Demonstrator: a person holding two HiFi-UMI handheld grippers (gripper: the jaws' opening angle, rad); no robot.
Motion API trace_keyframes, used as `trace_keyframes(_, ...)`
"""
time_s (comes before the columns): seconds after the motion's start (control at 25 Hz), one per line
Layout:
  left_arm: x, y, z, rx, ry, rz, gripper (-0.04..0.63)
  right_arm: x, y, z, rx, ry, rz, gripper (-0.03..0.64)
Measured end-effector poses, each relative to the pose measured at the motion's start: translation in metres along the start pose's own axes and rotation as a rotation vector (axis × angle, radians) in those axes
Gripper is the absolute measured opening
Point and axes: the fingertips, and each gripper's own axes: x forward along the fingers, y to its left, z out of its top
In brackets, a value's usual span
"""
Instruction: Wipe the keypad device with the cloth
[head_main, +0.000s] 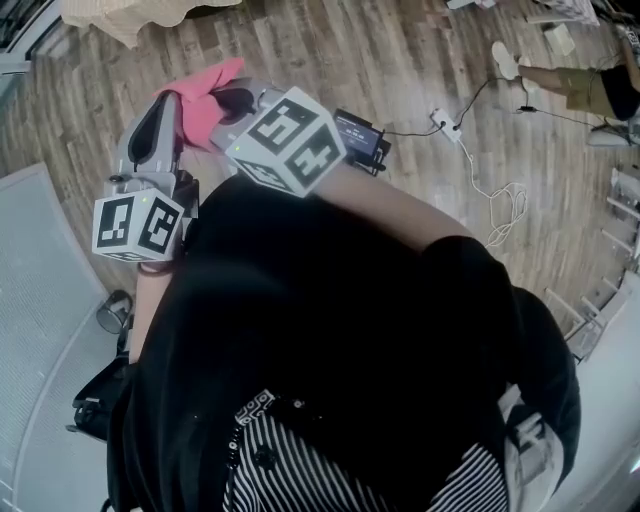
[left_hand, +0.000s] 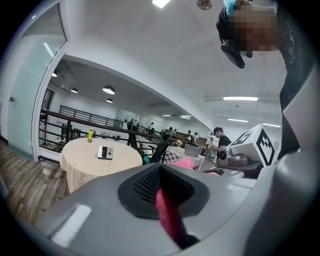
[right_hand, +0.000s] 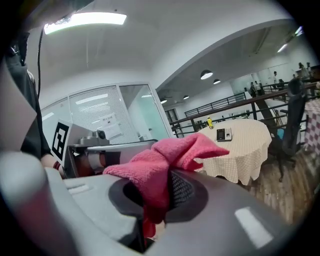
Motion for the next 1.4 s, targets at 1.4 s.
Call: trace_keyframes(1.4,0.122,0.090,0.038,0.044,0.055,-0.157,0.004,0.091,-0.107,0.066,0.080,0.005,-0.069,0.063)
